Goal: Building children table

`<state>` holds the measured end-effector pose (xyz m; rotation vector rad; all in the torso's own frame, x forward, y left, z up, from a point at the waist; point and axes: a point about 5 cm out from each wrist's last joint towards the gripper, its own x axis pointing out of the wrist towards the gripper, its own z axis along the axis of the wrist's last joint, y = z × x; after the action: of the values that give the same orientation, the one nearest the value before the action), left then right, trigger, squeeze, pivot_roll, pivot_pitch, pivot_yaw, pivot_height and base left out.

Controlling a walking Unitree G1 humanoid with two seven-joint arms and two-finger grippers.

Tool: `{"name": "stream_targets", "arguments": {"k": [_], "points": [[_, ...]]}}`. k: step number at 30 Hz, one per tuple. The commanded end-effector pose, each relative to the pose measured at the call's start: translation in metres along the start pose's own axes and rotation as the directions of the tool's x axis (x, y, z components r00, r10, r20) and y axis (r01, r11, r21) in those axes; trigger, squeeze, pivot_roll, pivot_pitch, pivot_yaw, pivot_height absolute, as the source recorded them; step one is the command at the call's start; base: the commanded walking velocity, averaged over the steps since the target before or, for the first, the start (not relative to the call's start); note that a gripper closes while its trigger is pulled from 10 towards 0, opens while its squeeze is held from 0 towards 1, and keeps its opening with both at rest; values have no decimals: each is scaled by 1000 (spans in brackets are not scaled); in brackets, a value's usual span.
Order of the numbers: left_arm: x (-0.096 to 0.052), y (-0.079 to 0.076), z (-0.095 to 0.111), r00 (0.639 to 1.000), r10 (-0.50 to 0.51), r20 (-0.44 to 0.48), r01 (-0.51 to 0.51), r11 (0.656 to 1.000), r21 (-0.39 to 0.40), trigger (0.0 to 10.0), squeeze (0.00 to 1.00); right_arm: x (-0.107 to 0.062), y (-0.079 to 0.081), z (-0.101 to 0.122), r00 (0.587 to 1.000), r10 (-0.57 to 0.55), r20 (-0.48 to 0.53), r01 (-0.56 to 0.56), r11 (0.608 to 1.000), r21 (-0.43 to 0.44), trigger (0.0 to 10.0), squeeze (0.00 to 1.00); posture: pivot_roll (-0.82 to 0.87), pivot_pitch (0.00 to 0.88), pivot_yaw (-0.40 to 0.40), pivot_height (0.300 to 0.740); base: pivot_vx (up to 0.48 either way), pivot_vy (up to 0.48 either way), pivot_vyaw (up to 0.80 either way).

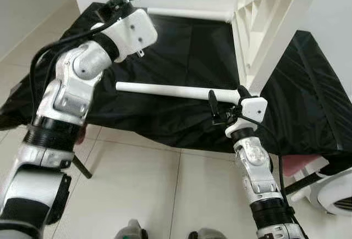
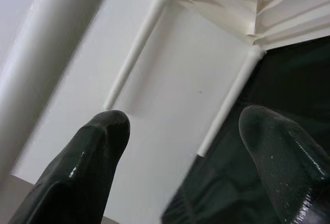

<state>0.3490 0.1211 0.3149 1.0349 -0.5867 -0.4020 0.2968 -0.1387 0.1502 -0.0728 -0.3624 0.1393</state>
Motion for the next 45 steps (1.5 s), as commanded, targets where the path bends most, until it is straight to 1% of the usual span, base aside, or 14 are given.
{"name": "stream_targets", "arguments": {"k": [1, 4, 5, 6, 7, 10, 11, 19, 23, 27, 33, 39, 41, 45], "points": [[1, 1, 2, 1000, 7, 16, -7, 1000, 27, 10000, 0, 0, -1, 0, 1000, -5, -3, 5, 1000, 7, 10000, 0, 26, 20, 8, 740, 0, 0, 0], [14, 31, 15, 994, 81, 72, -90, 988, 126, 10000, 0, -1, 2, -1, 1000, -9, -5, 9, 1000, 18, 10000, 0, 26, 19, 23, 740, 0, 0, 0], [14, 31, 15, 994, 81, 72, -90, 988, 126, 10000, 0, -1, 2, -1, 1000, -9, -5, 9, 1000, 18, 10000, 0, 26, 19, 23, 740, 0, 0, 0], [17, 38, 18, 991, 97, 88, -109, 983, 150, 10000, 0, -1, 4, -1, 1000, -10, -10, 10, 1000, 25, 10000, 0, 24, 17, 28, 740, 0, 0, 0], [17, 38, 18, 991, 97, 88, -109, 983, 150, 10000, 0, -1, 4, -1, 1000, -10, -10, 10, 1000, 25, 10000, 0, 24, 17, 28, 740, 0, 0, 0], [21, 47, 23, 986, 118, 113, -138, 972, 190, 10000, 0, -1, 6, -1, 1000, -5, -16, 6, 999, 39, 10000, 0, 27, 12, 35, 740, 0, 0, 0], [25, 53, 26, 982, 133, 135, -160, 964, 214, 10000, 0, -1, 8, -2, 1000, 0, -21, 1, 999, 47, 10000, 0, 28, 10, 39, 740, 0, 0, 0], [31, 59, 28, 979, 144, 147, -177, 954, 243, 10000, 0, -3, 14, -3, 1000, 11, -29, -10, 998, 59, 10000, 0, 26, 3, 50, 740, 0, 0, 0], [39, 65, 29, 976, 160, 146, -197, 938, 285, 10000, 0, -5, 16, -4, 999, 4, -34, -1, 997, 73, 10000, 0, 22, 0, 63, 740, 0, 0, 0], [44, 69, 28, 976, 169, 135, -202, 935, 290, 10000, 0, -6, 18, -5, 999, -1, -37, 4, 997, 80, 10000, 0, 20, 0, 72, 740, 0, 0, 0], [54, 74, 19, 978, 201, 60, -210, 929, 303, 10000, 0, -9, 21, -5, 999, -11, -42, 14, 996, 92, 10000, 0, 21, 15, 85, 740, 0, 0, 0], [57, 75, 14, 979, 204, 22, -200, 927, 317, 10000, 0, -11, 22, -5, 999, -15, -45, 19, 995, 97, 10000, 0, 20, 24, 88, 740, 0, 0, 0], [59, 79, 10, 975, 220, -12, -204, 923, 325, 10000, 0, -12, 23, -5, 999, -19, -48, 24, 995, 101, 10000, 0, 19, 29, 91, 740, 0, 0, 0], [61, 86, 8, 971, 236, -39, -210, 918, 335, 10000, 0, -14, 23, -5, 998, -30, -52, 35, 994, 104, 10000, 0, 17, 30, 95, 740, 0, 0, 0]]}}
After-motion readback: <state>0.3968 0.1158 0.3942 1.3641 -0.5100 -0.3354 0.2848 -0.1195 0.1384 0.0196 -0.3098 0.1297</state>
